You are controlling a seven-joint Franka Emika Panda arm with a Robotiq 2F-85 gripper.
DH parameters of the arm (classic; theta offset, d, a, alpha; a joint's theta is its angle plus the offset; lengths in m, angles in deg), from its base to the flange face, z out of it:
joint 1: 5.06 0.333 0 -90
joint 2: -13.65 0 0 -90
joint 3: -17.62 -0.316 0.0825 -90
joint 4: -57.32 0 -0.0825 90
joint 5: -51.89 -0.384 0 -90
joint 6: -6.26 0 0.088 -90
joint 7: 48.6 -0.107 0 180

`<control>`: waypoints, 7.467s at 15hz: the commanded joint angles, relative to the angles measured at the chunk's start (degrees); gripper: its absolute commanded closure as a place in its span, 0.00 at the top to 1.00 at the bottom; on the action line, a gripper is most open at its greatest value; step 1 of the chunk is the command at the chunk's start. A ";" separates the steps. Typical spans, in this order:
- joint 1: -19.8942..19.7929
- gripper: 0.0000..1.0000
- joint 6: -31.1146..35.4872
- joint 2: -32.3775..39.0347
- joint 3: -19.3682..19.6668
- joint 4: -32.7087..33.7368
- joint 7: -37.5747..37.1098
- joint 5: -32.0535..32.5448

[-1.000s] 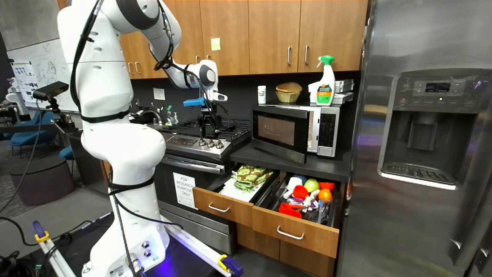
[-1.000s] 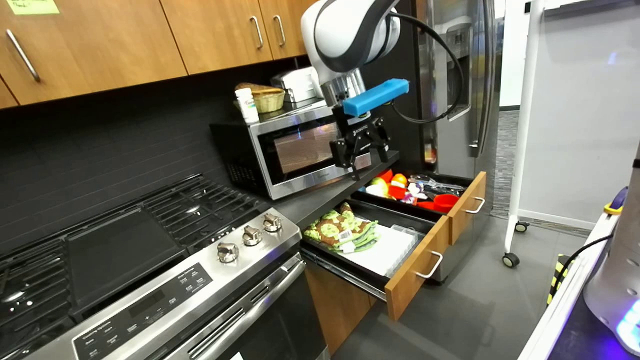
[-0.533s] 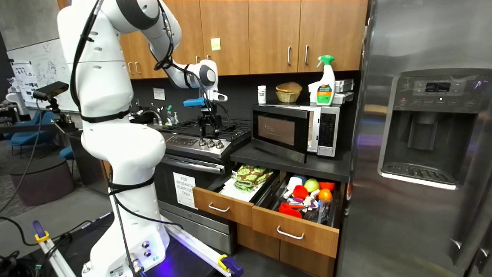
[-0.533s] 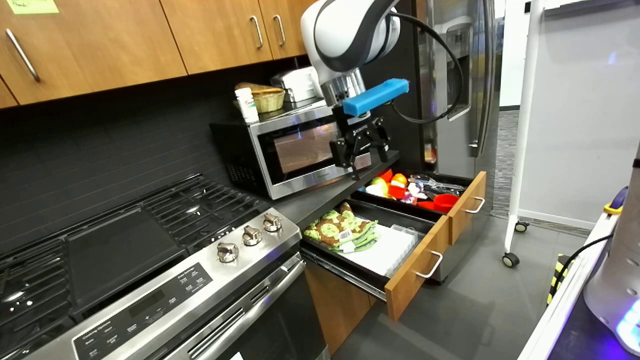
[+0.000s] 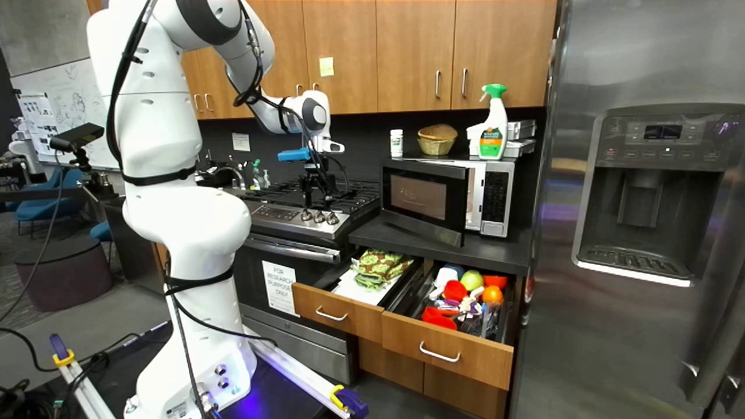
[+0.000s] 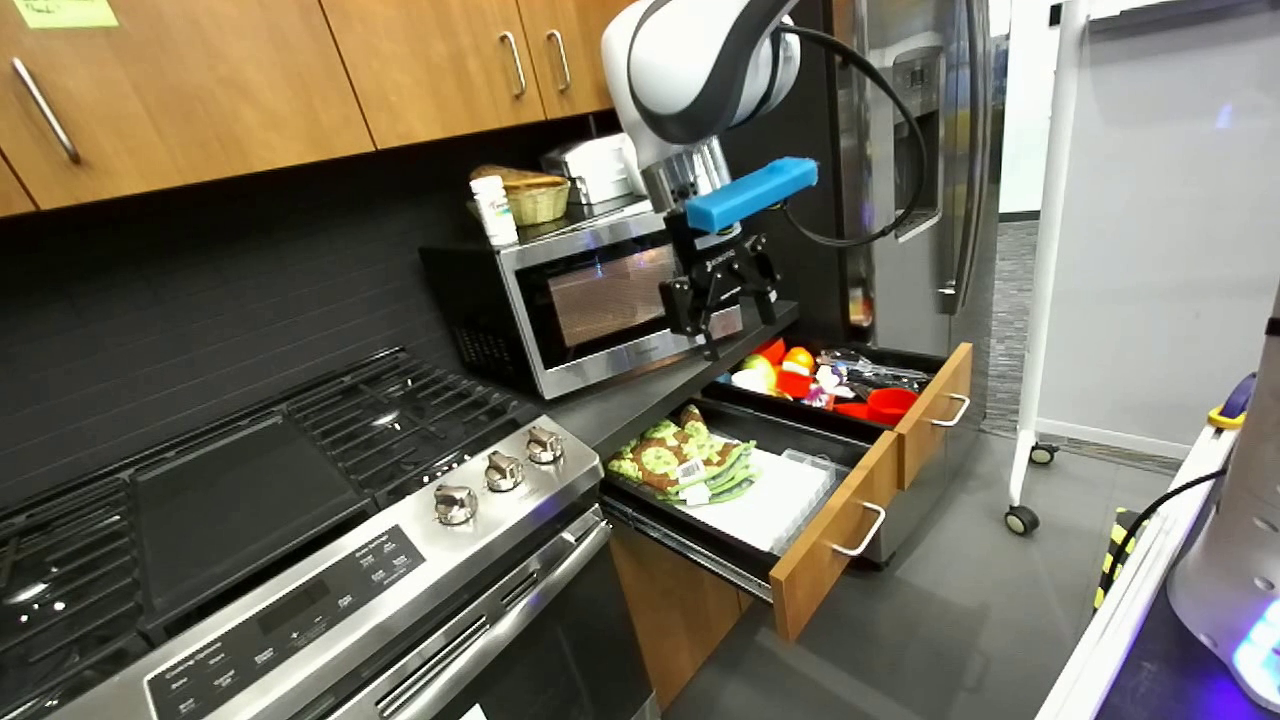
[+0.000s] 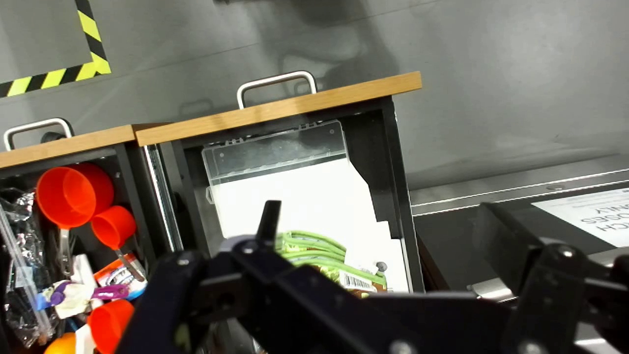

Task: Take the oven knits out of the drawer

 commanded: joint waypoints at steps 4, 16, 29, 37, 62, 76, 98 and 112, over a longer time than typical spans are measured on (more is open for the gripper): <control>0.57 1.00 -0.11 0.02 0.57 0.08 -0.01 0.03; 0.57 1.00 -0.11 0.03 0.57 0.10 0.00 0.03; -0.03 1.00 5.80 6.44 2.19 1.62 1.01 2.90; 1.32 1.00 14.80 15.16 4.56 1.83 -0.59 3.42; 4.75 1.00 20.62 30.43 14.21 9.16 -4.69 10.67; -3.03 1.00 18.14 35.30 7.31 12.65 23.08 -1.15; 7.35 1.00 26.23 54.37 13.91 32.60 11.20 7.00; 8.39 0.06 25.57 54.70 14.10 33.60 7.70 6.39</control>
